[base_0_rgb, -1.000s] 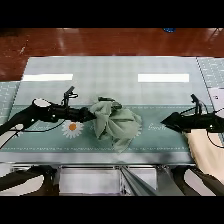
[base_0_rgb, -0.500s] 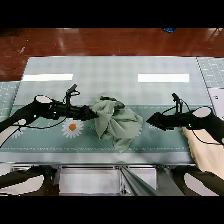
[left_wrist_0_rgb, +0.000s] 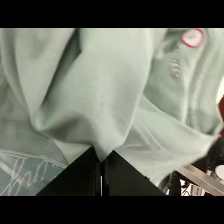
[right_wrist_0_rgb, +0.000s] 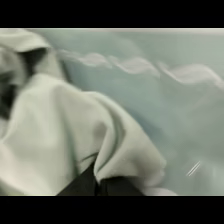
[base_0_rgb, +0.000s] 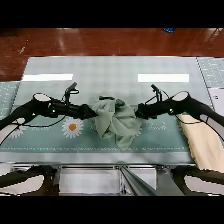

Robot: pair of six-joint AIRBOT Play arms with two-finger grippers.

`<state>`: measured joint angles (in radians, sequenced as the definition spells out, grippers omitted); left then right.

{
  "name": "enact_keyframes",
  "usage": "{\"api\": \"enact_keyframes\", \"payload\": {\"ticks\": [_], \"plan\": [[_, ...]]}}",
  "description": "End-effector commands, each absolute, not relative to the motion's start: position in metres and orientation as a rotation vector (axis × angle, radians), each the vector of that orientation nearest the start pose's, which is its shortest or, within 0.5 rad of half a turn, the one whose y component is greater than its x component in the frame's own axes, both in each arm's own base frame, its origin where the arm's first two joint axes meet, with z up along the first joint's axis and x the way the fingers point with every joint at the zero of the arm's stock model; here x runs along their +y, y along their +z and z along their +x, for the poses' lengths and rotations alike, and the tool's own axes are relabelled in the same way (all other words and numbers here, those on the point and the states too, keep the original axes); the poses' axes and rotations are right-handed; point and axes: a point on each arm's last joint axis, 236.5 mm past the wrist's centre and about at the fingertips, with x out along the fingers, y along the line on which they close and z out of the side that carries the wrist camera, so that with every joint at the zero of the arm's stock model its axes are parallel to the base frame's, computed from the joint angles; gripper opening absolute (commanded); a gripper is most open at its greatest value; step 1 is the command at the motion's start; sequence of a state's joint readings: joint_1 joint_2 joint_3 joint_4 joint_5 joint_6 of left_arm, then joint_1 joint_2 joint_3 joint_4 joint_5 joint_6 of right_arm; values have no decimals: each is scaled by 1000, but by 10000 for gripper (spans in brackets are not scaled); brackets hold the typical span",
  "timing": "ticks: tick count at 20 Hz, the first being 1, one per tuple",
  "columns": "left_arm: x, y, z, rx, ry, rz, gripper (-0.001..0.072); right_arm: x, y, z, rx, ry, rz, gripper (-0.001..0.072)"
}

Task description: Fold the shirts.

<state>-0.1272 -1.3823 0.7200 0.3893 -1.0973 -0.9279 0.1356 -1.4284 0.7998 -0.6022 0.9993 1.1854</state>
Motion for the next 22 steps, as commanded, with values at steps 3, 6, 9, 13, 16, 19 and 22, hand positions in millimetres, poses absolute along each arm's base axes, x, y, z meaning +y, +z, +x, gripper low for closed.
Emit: {"api": "enact_keyframes", "payload": {"ticks": [3,6,9,13,16,19,22], "plan": [[-196,68,351,1130,-899,-741,16,147,73,395,1150,540,369,27],[-161,182,397,851,-859,-665,16,107,231,422,799,483,260,26],[-143,298,398,599,-851,-545,16,91,362,384,514,452,110,26],[-119,396,355,384,-724,-342,16,70,461,291,236,331,-33,27],[-102,429,307,281,-571,-170,16,48,495,223,108,207,-72,27],[-82,444,255,214,-407,-10,16,27,494,174,98,102,-77,27],[-61,454,210,161,-253,83,16,9,460,152,220,20,-36,27]]}}
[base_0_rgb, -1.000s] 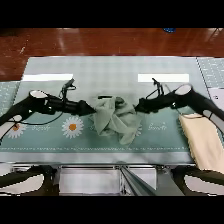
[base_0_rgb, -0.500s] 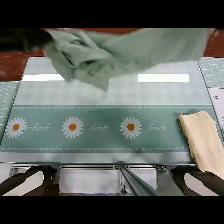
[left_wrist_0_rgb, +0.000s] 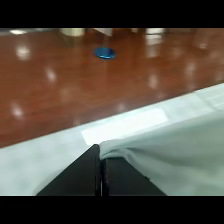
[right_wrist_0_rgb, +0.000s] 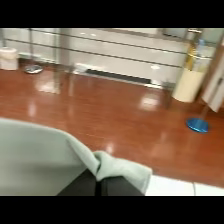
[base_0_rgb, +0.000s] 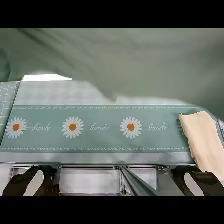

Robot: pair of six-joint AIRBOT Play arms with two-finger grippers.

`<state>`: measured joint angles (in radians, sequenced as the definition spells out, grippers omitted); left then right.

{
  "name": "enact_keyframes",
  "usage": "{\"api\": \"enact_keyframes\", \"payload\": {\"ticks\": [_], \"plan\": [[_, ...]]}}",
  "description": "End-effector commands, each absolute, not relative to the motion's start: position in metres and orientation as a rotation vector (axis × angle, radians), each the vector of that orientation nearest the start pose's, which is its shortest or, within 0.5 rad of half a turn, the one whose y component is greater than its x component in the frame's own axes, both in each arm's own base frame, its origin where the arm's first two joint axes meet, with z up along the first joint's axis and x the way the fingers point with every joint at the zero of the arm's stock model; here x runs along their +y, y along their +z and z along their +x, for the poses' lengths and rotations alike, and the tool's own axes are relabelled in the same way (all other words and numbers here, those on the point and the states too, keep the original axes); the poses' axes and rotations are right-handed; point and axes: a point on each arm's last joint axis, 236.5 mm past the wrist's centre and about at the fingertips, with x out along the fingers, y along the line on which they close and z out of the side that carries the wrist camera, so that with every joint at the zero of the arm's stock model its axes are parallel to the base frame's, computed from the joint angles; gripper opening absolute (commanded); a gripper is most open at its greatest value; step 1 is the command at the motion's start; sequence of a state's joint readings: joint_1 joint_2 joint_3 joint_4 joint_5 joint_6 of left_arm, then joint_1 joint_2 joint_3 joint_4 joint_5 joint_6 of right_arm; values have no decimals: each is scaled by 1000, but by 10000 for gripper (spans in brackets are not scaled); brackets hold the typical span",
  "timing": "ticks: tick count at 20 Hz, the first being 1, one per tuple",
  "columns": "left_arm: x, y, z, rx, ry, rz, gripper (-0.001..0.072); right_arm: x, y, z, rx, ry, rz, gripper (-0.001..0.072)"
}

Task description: Fold the shirts.

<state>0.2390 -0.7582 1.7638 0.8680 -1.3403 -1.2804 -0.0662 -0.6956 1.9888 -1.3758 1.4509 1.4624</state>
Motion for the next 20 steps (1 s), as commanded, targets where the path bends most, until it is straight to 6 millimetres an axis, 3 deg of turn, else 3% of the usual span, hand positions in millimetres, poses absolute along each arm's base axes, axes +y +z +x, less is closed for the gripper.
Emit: {"api": "enact_keyframes", "payload": {"ticks": [1,3,5,7,9,11,13,17,20], "plan": [[-59,452,203,159,-231,68,16,10,442,152,278,24,-20,27],[-58,432,207,204,-236,44,16,20,400,166,408,70,14,27],[-52,387,231,326,-242,-2,16,37,345,190,558,147,56,27],[-45,317,260,503,-249,-72,16,57,285,220,688,238,117,26],[-41,235,287,695,-261,-163,16,73,221,253,782,296,202,26],[-34,169,316,798,-243,-255,17,79,151,284,880,305,284,26],[-22,119,349,839,-189,-314,16,74,92,316,947,266,330,27],[-15,59,420,852,-130,-388,17,68,24,404,991,231,401,26],[-42,25,452,920,-175,-532,17,77,-11,466,1045,250,489,27]]}}
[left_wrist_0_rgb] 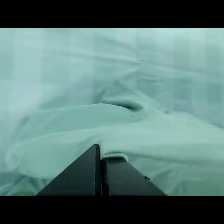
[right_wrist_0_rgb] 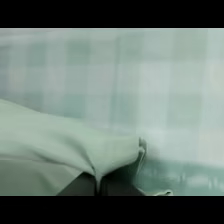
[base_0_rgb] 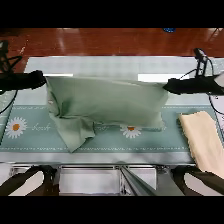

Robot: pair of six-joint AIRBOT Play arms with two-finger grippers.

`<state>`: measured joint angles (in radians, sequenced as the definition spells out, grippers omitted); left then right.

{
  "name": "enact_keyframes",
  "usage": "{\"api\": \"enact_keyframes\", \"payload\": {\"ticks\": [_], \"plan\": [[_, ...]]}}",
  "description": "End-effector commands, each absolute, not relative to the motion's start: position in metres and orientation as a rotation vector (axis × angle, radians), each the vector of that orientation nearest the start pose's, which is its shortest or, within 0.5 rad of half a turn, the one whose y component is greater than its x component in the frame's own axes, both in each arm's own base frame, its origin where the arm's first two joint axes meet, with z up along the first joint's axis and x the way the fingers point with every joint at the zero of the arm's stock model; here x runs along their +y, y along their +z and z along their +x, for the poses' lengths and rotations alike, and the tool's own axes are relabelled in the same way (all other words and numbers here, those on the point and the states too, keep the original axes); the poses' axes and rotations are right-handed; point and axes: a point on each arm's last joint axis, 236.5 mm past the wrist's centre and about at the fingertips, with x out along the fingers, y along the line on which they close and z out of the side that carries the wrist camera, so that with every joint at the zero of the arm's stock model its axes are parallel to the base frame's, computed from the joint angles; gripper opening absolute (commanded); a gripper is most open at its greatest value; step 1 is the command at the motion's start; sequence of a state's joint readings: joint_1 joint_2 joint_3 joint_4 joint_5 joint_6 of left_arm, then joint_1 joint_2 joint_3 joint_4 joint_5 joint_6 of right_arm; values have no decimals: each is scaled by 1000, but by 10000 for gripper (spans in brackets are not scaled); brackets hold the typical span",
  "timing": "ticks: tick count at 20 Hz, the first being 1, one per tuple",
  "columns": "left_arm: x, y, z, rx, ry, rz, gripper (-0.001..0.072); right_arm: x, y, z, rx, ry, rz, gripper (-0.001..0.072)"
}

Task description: Fold the shirts.

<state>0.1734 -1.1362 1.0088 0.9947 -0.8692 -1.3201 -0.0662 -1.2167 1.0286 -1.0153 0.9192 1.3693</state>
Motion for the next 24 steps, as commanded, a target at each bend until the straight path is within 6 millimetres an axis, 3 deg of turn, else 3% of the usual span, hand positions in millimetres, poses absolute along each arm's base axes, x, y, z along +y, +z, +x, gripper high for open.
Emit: {"api": "enact_keyframes", "payload": {"ticks": [1,2,3,4,5,6,8,10,11,13,15,17,20,24], "plan": [[-51,18,460,941,-194,-573,16,79,-17,482,1055,257,518,28],[-57,15,466,959,-211,-599,23,82,-18,497,1064,264,574,105],[-61,15,470,978,-230,-610,155,83,-16,508,1071,262,640,316],[-61,18,471,996,-247,-609,454,81,-9,513,1077,275,679,412],[-56,24,468,1023,-264,-595,511,72,0,514,1081,284,684,413],[-43,30,461,1058,-266,-558,511,56,9,509,1095,284,673,412],[3,30,432,1179,-187,-508,511,15,21,482,1160,261,648,408],[48,18,390,1285,-74,-551,511,-36,13,434,1280,161,563,407],[59,9,370,1310,-38,-598,511,-55,6,409,1321,105,558,407],[69,-20,325,1349,39,-693,511,-68,-15,371,1305,12,640,408],[67,-51,286,1378,86,-762,511,-52,-37,340,1245,2,738,407],[49,-66,267,1381,46,-844,511,-24,-47,317,1193,58,820,407],[36,-79,267,1363,32,-896,511,5,-51,295,1176,118,880,407],[39,-88,282,1325,61,-885,511,17,-49,284,1197,161,884,407]]}}
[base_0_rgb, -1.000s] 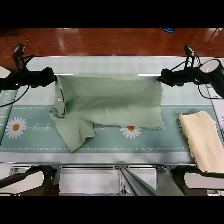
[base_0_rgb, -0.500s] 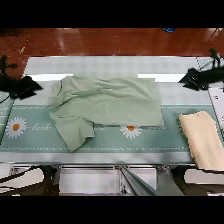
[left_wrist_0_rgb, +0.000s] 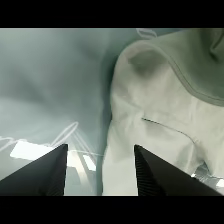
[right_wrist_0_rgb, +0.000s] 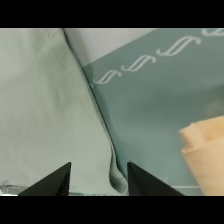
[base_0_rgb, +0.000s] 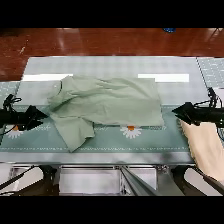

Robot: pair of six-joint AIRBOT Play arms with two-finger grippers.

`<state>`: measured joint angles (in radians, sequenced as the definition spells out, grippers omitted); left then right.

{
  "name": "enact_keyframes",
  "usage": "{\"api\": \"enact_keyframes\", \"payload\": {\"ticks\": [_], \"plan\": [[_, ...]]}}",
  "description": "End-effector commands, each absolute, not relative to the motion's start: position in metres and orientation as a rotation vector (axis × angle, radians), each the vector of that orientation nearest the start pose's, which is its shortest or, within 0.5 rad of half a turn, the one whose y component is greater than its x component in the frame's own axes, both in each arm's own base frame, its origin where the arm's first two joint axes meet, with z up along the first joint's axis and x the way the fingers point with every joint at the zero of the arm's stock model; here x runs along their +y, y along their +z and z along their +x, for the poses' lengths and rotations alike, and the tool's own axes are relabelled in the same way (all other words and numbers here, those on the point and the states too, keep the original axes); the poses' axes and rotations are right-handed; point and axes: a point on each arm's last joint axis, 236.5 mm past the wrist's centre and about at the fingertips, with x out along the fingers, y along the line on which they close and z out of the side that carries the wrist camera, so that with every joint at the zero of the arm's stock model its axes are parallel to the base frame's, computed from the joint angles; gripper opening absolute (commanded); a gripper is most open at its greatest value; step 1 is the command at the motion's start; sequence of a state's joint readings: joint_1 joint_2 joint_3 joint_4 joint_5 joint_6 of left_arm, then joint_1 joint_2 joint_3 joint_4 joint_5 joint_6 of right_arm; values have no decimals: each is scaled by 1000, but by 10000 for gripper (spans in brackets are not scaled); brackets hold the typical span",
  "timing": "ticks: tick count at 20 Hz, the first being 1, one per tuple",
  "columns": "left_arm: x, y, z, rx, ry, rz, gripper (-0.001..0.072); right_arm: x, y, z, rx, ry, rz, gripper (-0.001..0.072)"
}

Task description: Fold the shirts.

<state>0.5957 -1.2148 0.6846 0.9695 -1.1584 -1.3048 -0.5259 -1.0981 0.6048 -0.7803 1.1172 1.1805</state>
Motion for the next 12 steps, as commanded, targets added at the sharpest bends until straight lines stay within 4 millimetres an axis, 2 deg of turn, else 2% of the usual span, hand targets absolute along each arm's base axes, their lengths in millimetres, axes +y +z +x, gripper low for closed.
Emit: {"api": "enact_keyframes", "payload": {"ticks": [1,3,7,9,10,11,12], "plan": [[39,-92,284,1326,64,-878,511,18,-49,283,1200,163,884,407],[32,-100,289,1335,53,-878,510,17,-48,283,1199,162,885,407],[4,-109,311,1335,-11,-902,509,18,-48,284,1197,157,899,407],[-11,-111,316,1373,-55,-888,491,11,-44,287,1179,143,902,407],[-19,-111,316,1400,-87,-880,308,0,-41,291,1156,121,911,407],[-25,-108,316,1419,-117,-872,61,-11,-39,291,1139,94,928,407],[-29,-104,317,1428,-143,-863,16,-21,-43,282,1157,64,939,407]]}}
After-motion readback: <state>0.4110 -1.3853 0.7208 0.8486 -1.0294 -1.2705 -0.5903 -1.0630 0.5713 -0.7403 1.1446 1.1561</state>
